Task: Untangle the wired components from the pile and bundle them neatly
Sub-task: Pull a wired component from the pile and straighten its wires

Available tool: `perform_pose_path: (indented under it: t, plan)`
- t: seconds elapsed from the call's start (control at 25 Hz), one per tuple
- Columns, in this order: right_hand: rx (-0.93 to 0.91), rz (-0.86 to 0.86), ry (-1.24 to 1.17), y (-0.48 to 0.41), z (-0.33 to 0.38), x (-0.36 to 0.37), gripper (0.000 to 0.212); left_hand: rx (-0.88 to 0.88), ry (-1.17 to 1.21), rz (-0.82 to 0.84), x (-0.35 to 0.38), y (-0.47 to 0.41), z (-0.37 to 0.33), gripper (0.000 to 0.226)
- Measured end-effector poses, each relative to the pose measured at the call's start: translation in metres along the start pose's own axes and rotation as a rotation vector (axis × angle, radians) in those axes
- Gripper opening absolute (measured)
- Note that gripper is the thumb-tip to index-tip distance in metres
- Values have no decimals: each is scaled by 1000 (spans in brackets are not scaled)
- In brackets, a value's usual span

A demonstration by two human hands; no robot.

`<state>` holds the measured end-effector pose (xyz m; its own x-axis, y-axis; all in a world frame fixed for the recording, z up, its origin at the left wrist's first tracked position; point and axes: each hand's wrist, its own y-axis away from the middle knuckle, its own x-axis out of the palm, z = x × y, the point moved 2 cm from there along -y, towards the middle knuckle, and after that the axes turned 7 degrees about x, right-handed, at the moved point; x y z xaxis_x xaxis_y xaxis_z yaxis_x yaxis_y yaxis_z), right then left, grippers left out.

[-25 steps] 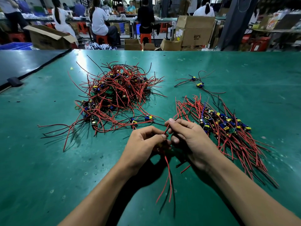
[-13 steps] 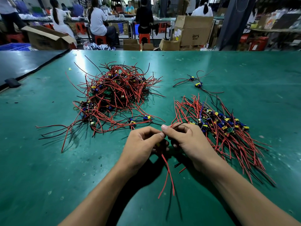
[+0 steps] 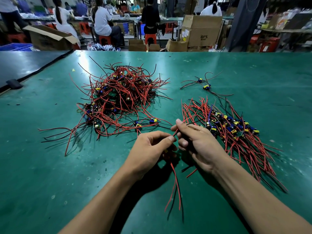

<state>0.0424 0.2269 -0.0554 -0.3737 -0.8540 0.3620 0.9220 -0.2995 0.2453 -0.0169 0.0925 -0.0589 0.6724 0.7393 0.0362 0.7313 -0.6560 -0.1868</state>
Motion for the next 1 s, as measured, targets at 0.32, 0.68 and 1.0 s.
perform_pose_path:
  t: [0.32,0.68,1.0]
  plan:
    - [50,40,72,2,-1,-1,29,-57,110,-10,-4,0,-1,16]
    - [-3,-16,-115,-3,6,-4,25,-100,169,7,-3,-2,-1,17]
    - [174,70,-323,-1,6,0,35,-82,99,35,-4,0,-3,15]
